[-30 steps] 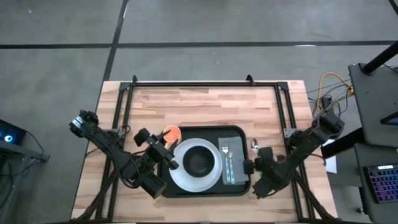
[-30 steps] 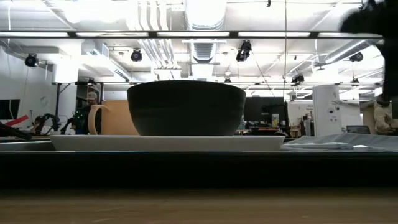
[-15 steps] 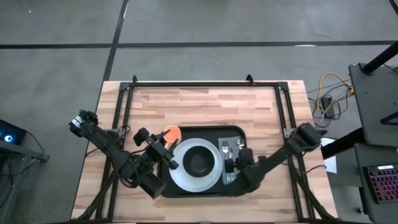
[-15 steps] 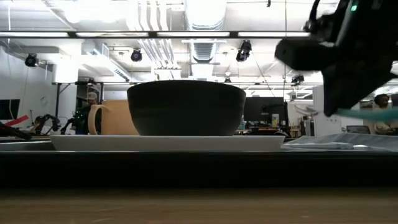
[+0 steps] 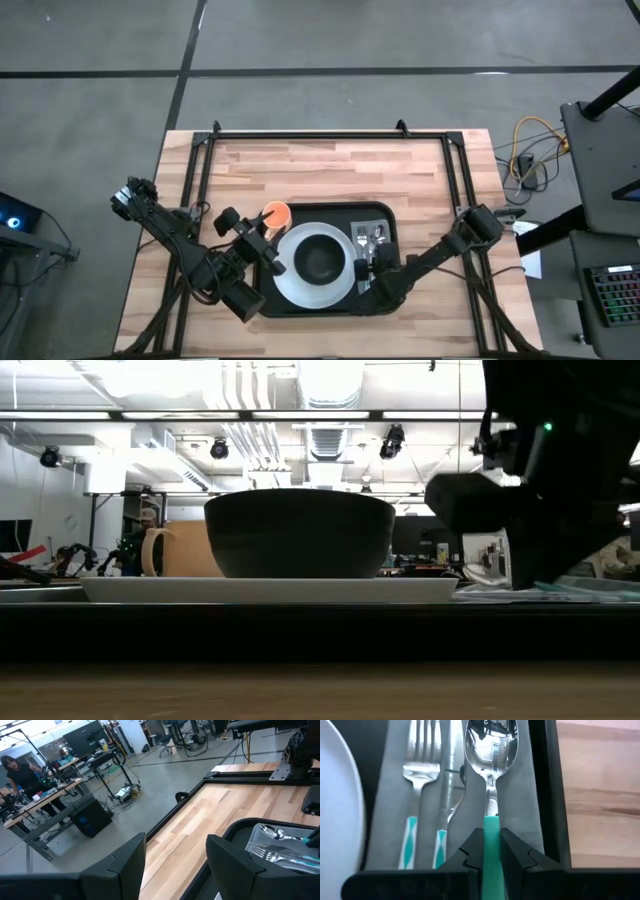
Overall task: Set up tray
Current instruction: Put the green spoon to the right of the green knife on the gray napkin, then return to Home Position
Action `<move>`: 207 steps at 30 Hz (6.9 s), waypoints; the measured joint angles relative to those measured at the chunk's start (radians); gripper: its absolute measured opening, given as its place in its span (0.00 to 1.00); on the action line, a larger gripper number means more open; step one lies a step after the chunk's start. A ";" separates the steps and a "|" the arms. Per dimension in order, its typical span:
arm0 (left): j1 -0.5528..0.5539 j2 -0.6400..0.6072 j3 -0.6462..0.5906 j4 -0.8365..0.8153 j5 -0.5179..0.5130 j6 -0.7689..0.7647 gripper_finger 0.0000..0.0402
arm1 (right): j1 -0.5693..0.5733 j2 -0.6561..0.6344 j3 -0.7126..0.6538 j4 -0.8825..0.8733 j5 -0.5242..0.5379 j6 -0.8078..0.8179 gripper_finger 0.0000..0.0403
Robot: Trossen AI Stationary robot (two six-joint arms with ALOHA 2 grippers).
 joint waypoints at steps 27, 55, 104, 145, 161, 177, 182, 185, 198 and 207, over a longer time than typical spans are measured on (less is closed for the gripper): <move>0.000 -0.001 0.000 0.000 0.002 0.019 0.47 | 0.000 -0.032 0.069 0.006 0.016 -0.136 0.38; 0.263 -0.099 -0.090 -0.015 -0.067 0.270 0.47 | 0.297 -0.775 -0.458 -0.122 0.910 -0.406 0.39; 0.009 -1.320 -1.495 1.808 0.849 1.197 0.47 | 0.505 -0.892 -0.594 0.253 0.877 -0.794 0.19; 0.009 -1.359 -1.523 1.797 0.770 1.192 0.47 | 0.429 -1.186 -1.090 1.855 0.053 -2.211 0.21; 0.010 -1.357 -1.523 1.795 0.770 1.196 0.47 | 0.285 -1.396 -1.247 1.824 -0.189 -2.152 0.18; 0.010 -1.357 -1.523 1.796 0.768 1.192 0.47 | 0.284 -1.595 -1.353 1.794 -0.186 -2.176 0.21; 0.009 -1.357 -1.525 1.798 0.615 1.098 0.47 | 0.280 -1.656 -1.355 1.796 -0.185 -2.177 0.21; 0.010 -1.357 -1.542 1.798 0.501 1.084 0.47 | 0.274 -1.699 -1.356 1.776 -0.151 -2.175 0.19; 0.010 -1.359 -1.545 1.769 0.522 1.071 0.47 | 0.273 -1.817 -1.357 1.630 -0.007 -2.194 0.18; 0.010 -1.380 -1.545 1.745 0.482 1.076 0.47 | 0.271 -1.829 -1.357 1.539 0.221 -2.102 0.21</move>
